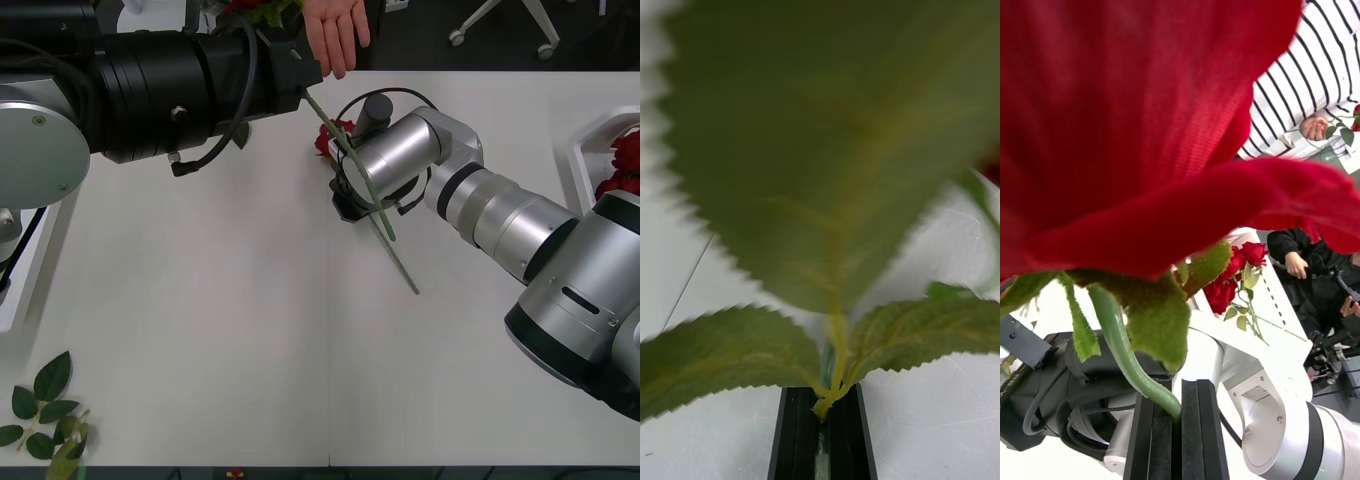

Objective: Place the red flowers into the right box and the blue flowers into the left box. If a person shows an open palm, hand one flower to the person first, then continue sorting.

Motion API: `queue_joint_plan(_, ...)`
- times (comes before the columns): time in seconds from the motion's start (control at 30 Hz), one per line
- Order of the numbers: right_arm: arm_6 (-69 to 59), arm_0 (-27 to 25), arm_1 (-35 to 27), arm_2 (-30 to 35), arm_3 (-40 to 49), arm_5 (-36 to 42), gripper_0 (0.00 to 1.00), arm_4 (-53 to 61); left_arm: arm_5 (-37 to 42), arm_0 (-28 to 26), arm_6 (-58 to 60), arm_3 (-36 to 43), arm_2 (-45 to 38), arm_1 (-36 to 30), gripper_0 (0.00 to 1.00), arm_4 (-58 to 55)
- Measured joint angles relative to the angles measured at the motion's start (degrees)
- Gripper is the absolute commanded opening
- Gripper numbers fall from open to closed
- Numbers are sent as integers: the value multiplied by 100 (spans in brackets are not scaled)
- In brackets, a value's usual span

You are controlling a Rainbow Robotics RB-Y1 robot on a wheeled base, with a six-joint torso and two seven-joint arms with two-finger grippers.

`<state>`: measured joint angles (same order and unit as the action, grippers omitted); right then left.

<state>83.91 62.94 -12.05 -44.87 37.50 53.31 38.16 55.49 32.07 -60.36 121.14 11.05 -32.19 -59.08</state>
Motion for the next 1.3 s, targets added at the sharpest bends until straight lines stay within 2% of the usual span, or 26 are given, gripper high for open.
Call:
queue_joint_plan(0.17, 223, 43, -93, 28, -53, 96, 0, 429, -2, 0, 0, 0, 0, 0, 0, 22)
queue_joint_plan(0.27, 437, 75, -326, 28, -41, 509, 0, 939, -4, 0, 0, 0, 0, 1, 0, 25)
queue_joint_plan(0.5, 1379, 92, -1377, 24, 177, 1410, 0, 2191, -6, 1, 0, 1, 0, 3, 0, 27)
queue_joint_plan(0.67, 1410, 92, -1886, 24, 307, 1604, 0, 2633, -9, 3, 0, 4, 0, 8, 0, 28)
queue_joint_plan(0.97, 1591, 92, -2391, 86, 778, 1602, 0, 3459, -10, 3, 0, 5, 0, 9, 0, 29)
queue_joint_plan(1.1, 1591, 92, -2779, 515, 1095, 1595, 0, 3882, -10, 3, 0, 5, 0, 10, 0, 29)
queue_joint_plan(1.3, 1599, 92, -3413, 1759, 1385, 1304, 0, 4036, -11, 4, 0, 6, 0, 13, 0, 29)
